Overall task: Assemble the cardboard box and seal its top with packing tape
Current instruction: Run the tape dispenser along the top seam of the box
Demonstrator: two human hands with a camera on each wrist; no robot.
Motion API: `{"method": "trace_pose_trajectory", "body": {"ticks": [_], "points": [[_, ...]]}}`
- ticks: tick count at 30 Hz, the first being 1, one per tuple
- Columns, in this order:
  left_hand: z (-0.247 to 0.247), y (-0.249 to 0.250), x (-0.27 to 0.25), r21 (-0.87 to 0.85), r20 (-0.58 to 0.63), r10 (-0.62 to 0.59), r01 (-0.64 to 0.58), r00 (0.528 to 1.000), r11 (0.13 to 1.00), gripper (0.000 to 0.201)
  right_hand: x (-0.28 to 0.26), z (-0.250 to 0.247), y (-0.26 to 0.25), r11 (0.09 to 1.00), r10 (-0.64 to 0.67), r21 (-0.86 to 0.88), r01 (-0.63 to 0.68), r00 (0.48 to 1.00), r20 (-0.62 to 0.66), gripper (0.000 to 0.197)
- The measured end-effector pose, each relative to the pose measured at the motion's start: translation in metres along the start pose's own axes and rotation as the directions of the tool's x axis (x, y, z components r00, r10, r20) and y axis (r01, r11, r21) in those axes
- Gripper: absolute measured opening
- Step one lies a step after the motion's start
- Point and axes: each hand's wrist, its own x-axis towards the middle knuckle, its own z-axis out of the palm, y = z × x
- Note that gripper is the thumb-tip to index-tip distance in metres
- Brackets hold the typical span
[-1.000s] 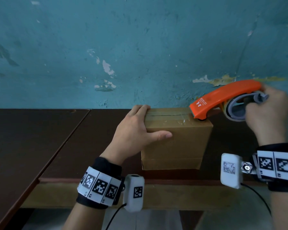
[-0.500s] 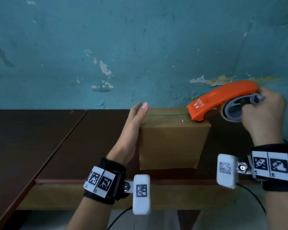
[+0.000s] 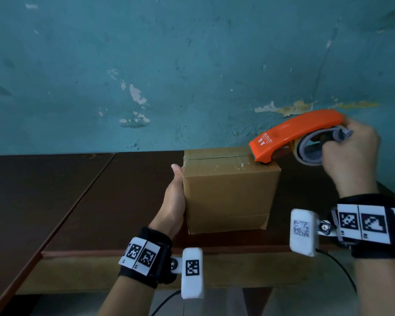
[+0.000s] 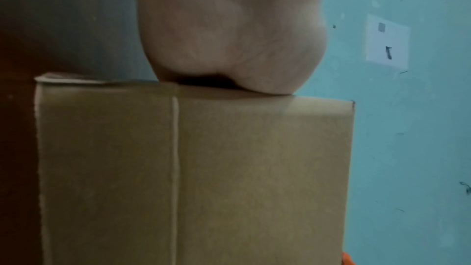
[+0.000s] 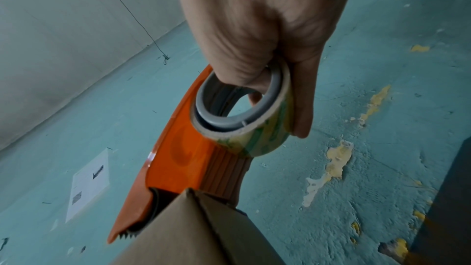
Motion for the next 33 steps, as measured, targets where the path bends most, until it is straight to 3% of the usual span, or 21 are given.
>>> {"method": "trace_pose_trajectory", "body": {"ticks": [2,5,10,12,14,16,19,22,24,25,28,33], "points": [[-0.002,-0.005,0.004,0.022,-0.013,-0.048,0.048,0.999,0.999,0.067,0.000,0.000,0.000,1.000,0.000,-0.008,0.000,1.000,0.002,0.052],[-0.008,-0.011,0.011,0.135,-0.083,-0.095,0.106,0.992,0.985,0.050,-0.001,0.000,0.000,1.000,0.015,-0.012,-0.015,1.000,0.003,0.051],[-0.039,-0.045,0.056,0.431,-0.101,0.016,0.029,0.995,0.902,0.066,-0.001,-0.001,0.000,0.999,0.039,-0.004,-0.039,0.999,0.006,0.048],[-0.033,-0.016,0.039,0.450,-0.157,0.150,-0.064,0.976,0.891,0.057,-0.002,-0.001,0.000,0.999,0.047,0.014,-0.047,0.999,0.010,0.048],[-0.029,0.015,0.025,0.444,-0.235,0.339,-0.210,0.911,0.871,0.040,-0.002,-0.001,-0.001,0.998,0.054,0.024,-0.054,0.998,0.014,0.048],[-0.021,0.051,0.006,0.423,-0.224,0.480,-0.360,0.848,0.832,0.041,-0.003,-0.002,-0.001,0.997,0.068,0.021,-0.068,0.998,0.013,0.049],[0.003,0.090,-0.021,0.588,-0.002,0.610,-0.492,0.792,0.641,0.045,-0.002,-0.003,-0.002,0.996,0.089,0.025,-0.090,0.996,0.017,0.051],[0.030,0.096,-0.038,0.833,0.354,0.513,-0.513,0.782,0.207,0.077,-0.002,-0.003,0.000,0.995,0.097,0.033,-0.097,0.995,0.015,0.052],[0.044,0.086,-0.039,0.866,0.482,0.391,-0.495,0.784,-0.074,0.095,-0.002,-0.004,0.002,0.995,0.095,0.034,-0.095,0.995,0.010,0.052],[0.048,0.079,-0.037,0.862,0.505,0.347,-0.481,0.790,-0.159,0.098,-0.002,-0.004,0.003,0.995,0.090,0.036,-0.090,0.996,0.011,0.052],[0.048,0.069,-0.026,0.850,0.520,0.286,-0.457,0.805,-0.262,0.096,-0.002,-0.005,0.004,0.997,0.072,0.039,-0.073,0.997,0.017,0.051],[0.042,0.071,-0.021,0.839,0.537,0.277,-0.472,0.797,-0.269,0.091,-0.001,-0.006,0.004,0.999,0.029,0.040,-0.031,0.999,0.036,0.053]]}}
